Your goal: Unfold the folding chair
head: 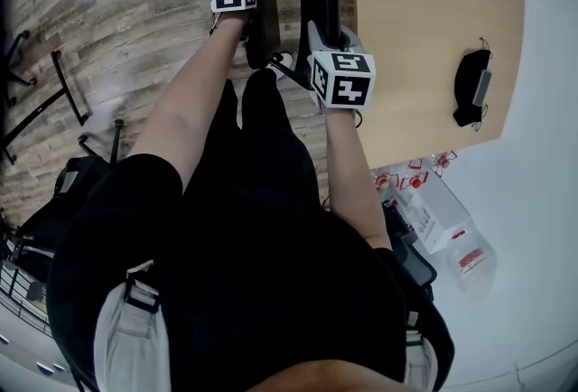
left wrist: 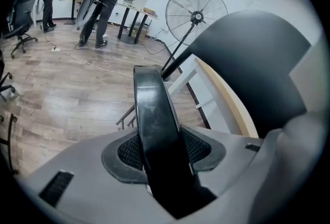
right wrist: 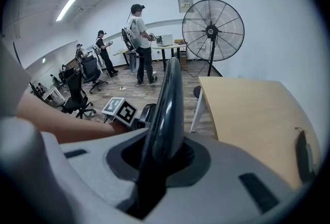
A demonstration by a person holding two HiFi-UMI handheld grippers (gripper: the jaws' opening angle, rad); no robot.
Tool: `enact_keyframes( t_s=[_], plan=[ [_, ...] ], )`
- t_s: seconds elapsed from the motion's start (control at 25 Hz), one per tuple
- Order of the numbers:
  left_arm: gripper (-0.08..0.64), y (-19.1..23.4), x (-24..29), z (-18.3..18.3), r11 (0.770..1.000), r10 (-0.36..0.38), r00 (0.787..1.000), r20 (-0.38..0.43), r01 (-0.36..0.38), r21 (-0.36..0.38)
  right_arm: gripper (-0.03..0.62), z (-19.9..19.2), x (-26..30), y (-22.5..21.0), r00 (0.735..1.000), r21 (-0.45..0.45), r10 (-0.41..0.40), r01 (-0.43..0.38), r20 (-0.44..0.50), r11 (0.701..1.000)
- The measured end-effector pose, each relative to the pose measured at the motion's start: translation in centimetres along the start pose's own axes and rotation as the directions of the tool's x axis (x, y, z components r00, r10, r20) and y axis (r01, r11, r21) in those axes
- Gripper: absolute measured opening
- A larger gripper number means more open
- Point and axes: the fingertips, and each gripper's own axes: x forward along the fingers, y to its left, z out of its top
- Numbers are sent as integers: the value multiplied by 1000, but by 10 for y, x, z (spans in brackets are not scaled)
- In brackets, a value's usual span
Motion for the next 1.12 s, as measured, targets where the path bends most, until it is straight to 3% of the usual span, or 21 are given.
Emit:
enact_keyframes(
  t_s=[0.36, 0.56, 1.12],
  plan=[
    [202, 68, -18, -12, 994, -97, 995, 31, 98, -44, 67, -5, 12, 15, 999, 15, 43, -44, 13, 999],
    [207, 102, -26, -18, 991, -115, 993, 41, 117, -66, 69, -9, 19, 27, 998, 25, 59, -59, 23, 998],
    [216, 155, -29, -31, 977, -178, 982, 61, 184, -107, 72, -18, 32, 32, 997, 26, 81, -81, 9, 996]
  ],
)
